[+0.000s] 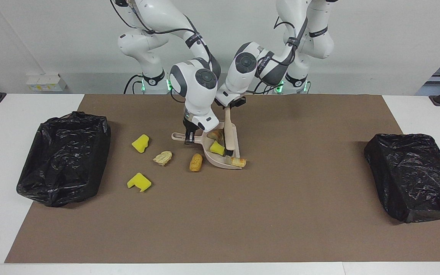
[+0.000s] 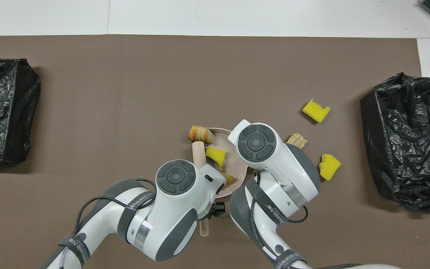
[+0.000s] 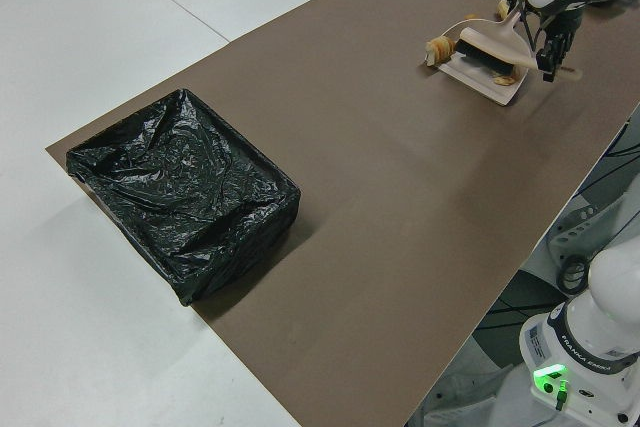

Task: Sweep and dump trash in bin
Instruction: 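Sweep the bread and sponge into the dustpan with the left gripper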

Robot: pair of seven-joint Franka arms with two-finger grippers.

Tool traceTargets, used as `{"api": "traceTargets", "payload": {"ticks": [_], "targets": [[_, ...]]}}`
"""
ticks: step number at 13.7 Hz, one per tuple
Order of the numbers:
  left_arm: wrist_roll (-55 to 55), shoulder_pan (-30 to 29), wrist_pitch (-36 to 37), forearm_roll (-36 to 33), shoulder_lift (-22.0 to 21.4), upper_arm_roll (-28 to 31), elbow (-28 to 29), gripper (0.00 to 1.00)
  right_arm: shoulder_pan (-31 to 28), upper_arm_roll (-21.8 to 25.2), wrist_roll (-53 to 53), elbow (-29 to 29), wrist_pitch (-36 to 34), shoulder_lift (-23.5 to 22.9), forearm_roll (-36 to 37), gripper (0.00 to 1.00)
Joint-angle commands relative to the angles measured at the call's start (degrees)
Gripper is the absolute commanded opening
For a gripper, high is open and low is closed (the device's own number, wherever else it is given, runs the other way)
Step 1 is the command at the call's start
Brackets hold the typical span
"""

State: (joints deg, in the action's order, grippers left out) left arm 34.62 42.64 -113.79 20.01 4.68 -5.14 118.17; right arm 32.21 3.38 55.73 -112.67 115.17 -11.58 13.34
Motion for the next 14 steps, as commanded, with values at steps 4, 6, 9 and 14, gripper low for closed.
{"api": "traceTargets", "payload": {"ticks": [4, 6, 9, 14], "targets": [[4.4, 0.2, 8.7, 0.3, -5.5, 1.2, -1.1, 0.00, -1.1, -0.4, 1.8, -1.5, 1.5, 0.4, 1.1, 0.00], [3.7, -1.3, 8.7, -1.4, -5.6, 1.6, -1.0, 0.00, -1.1, -0.4, 3.9, -1.8, 2.4, 0.5, 1.2, 0.00], [-1.7, -5.9, 8.2, -3.3, -5.4, 1.6, -0.3, 0.00, -2.2, -0.4, 5.2, -3.3, 5.9, 0.6, 1.3, 0.00], [-15.2, -13.7, 7.2, -8.4, -2.4, 1.6, -0.4, 0.00, -3.9, -0.4, 7.4, -3.8, 8.5, 1.5, 0.4, 0.00]]}}
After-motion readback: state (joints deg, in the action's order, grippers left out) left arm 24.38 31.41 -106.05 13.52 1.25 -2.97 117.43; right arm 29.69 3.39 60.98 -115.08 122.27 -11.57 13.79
